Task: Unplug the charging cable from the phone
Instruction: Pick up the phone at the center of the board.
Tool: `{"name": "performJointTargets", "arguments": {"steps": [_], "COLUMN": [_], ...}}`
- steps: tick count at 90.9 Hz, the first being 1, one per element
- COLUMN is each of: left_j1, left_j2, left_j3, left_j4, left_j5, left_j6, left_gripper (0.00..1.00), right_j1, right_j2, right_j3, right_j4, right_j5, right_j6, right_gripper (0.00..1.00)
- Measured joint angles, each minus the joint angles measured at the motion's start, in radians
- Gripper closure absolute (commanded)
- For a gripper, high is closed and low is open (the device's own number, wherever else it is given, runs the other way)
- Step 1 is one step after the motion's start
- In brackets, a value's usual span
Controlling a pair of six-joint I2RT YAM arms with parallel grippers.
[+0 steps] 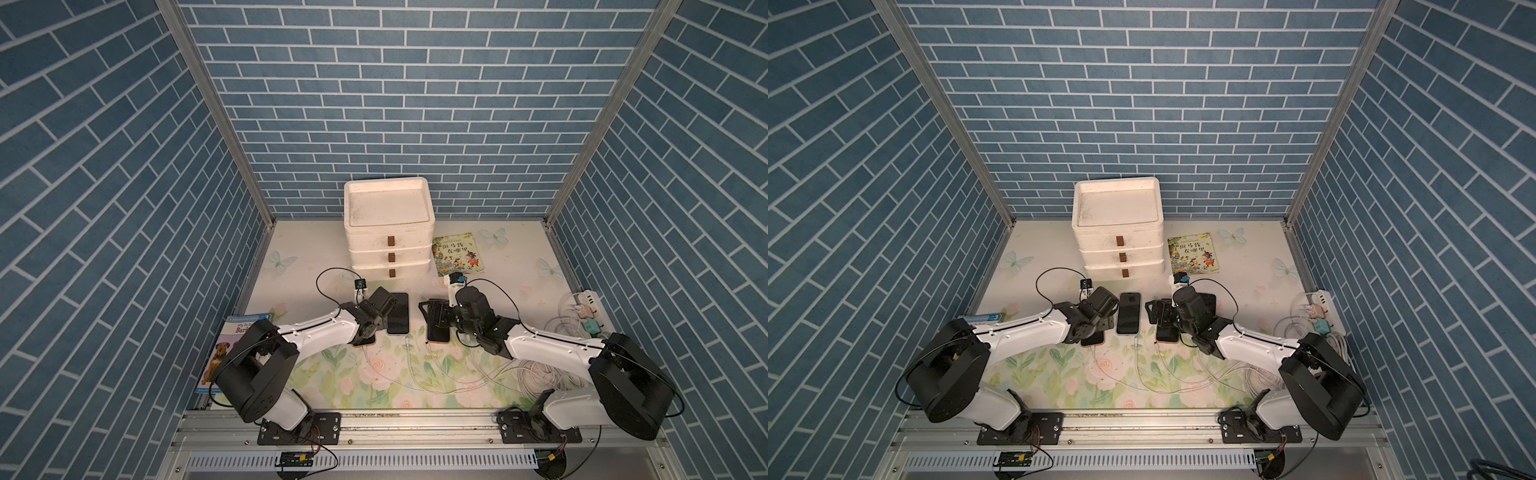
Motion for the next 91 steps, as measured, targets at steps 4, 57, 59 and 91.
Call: {"name": "performJointTargets", "arguments": {"steps": [4,57,59,91], "left_j1": [0.000,0.034,0.034,0.039], "left_j2": [0.003,0.006,0.006,0.053], "left_j3": [0.000,0.000,0.000,-0.008], "left_j4": [-0.009,-0.060,-0.060,-0.037], "left_j5": [0.011,0.117,0.117,0.129], "left_j6": [0.000,0.030,0.030,0.026], "left_gripper": [0.15,0.12,0.12,0.11], "right_j1": [0.000,0.000,0.000,0.000], "right_j2": [0.000,-0.002,-0.002,-0.018], "right_j3": [-0.001,-0.022,-0.023,-0.030], "right_j4": [0.000,0.029,0.029,0.030], "right_j5": [0.000,-0.006,-0.006,-0.008], "right_j6": [0.000,0.000,0.000,-0.001], "right_gripper": [0.12,0.11,0.11,0.10]}}
